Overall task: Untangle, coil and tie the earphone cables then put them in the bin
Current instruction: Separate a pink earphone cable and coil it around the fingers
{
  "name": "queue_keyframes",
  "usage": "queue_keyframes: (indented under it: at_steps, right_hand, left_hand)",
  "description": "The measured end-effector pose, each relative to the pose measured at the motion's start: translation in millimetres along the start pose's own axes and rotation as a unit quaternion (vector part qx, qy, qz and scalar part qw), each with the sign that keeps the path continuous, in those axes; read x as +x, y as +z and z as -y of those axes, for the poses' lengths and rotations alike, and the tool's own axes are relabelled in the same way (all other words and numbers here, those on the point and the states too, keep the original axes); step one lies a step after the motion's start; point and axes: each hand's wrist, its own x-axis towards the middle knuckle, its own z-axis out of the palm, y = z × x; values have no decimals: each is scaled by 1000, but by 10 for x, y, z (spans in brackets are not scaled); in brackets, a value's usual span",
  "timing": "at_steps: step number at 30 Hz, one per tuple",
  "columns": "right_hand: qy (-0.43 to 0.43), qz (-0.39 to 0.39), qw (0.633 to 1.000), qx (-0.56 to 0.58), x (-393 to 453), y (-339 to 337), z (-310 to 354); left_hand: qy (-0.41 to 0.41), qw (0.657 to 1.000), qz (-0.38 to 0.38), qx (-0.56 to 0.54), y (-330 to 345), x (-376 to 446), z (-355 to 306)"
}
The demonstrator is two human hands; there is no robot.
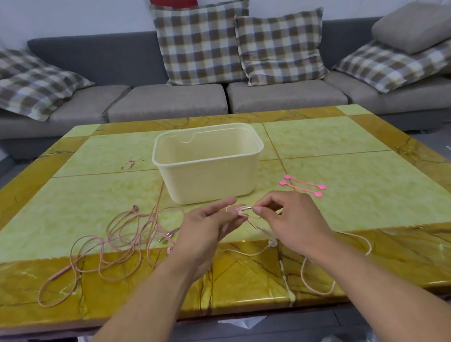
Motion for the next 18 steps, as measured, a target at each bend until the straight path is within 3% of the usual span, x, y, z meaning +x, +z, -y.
queue_keyframes:
  at_steps: [7, 9, 10, 12, 13, 15, 18]
  right_hand:
    - [19, -50, 999, -7, -116, -96, 101]
    - [63, -57, 989, 118, -164, -114, 110]
    - [112, -49, 967, 222, -190, -108, 124]
    - [225, 2, 899, 375, -234, -104, 162]
    - [261, 36, 882, 391, -252, -107, 153]
    - [293, 103, 881, 356, -270, -137, 124]
    - [267, 150, 908, 285, -262, -169, 52]
  left_hand:
    - [-15, 981, -91, -168, 29, -80, 49]
    - [-11, 979, -114, -171, 54, -128, 14]
    - [-9, 980, -114, -162, 85, -152, 5]
    - [-4, 984, -106, -141, 155, -176, 1]
    - [2, 985, -98, -140, 184, -181, -3]
    - [13, 985, -84, -148, 227, -176, -31]
    - [15, 987, -82, -140, 210, -96, -27]
